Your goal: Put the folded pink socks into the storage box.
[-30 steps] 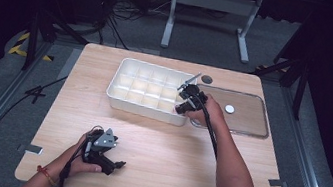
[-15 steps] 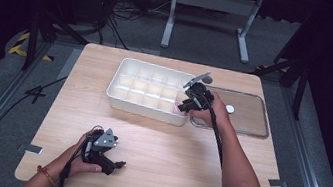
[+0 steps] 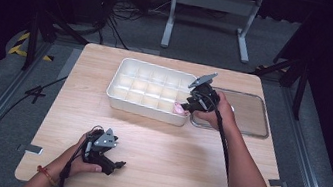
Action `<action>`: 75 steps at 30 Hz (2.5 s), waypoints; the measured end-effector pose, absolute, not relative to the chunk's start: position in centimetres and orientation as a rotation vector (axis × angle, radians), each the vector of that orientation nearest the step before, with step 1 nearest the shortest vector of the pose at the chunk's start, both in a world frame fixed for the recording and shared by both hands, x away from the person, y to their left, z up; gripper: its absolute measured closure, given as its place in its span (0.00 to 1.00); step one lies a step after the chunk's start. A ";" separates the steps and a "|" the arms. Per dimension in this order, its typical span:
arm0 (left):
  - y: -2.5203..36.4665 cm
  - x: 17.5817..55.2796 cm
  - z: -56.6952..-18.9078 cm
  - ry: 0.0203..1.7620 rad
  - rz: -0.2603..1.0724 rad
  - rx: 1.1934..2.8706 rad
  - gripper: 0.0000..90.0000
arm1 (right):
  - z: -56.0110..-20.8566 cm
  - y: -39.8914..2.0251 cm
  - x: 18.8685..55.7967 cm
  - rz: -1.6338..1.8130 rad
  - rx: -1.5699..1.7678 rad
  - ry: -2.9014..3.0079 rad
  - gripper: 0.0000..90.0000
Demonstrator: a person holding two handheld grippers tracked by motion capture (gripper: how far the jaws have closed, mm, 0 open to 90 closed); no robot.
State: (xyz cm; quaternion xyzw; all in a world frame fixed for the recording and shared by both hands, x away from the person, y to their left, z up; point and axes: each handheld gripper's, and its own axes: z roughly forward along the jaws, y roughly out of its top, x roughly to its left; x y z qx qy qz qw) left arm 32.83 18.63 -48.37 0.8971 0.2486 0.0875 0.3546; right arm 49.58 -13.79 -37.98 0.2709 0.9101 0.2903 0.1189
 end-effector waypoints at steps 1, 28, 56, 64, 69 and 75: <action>18.6 32.8 -48.4 0.641 0.226 2.320 0.09 | -37.9 -13.8 49.4 0.853 0.782 2.662 0.68; 18.6 32.9 -48.4 0.635 0.229 2.322 0.09 | -36.5 -15.8 46.0 0.865 0.684 2.622 0.64; 18.6 32.9 -48.4 0.638 0.229 2.320 0.09 | -37.1 -18.6 42.3 0.814 0.637 2.573 0.54; 18.6 32.9 -48.4 0.636 0.231 2.320 0.09 | -38.1 -19.3 41.4 0.791 0.631 2.577 0.51; 18.6 32.9 -48.4 0.636 0.231 2.320 0.09 | -38.5 -19.7 40.9 0.785 0.635 2.574 0.50; 18.6 32.9 -48.4 0.638 0.230 2.320 0.09 | -39.0 -20.5 40.3 0.799 0.643 2.569 0.48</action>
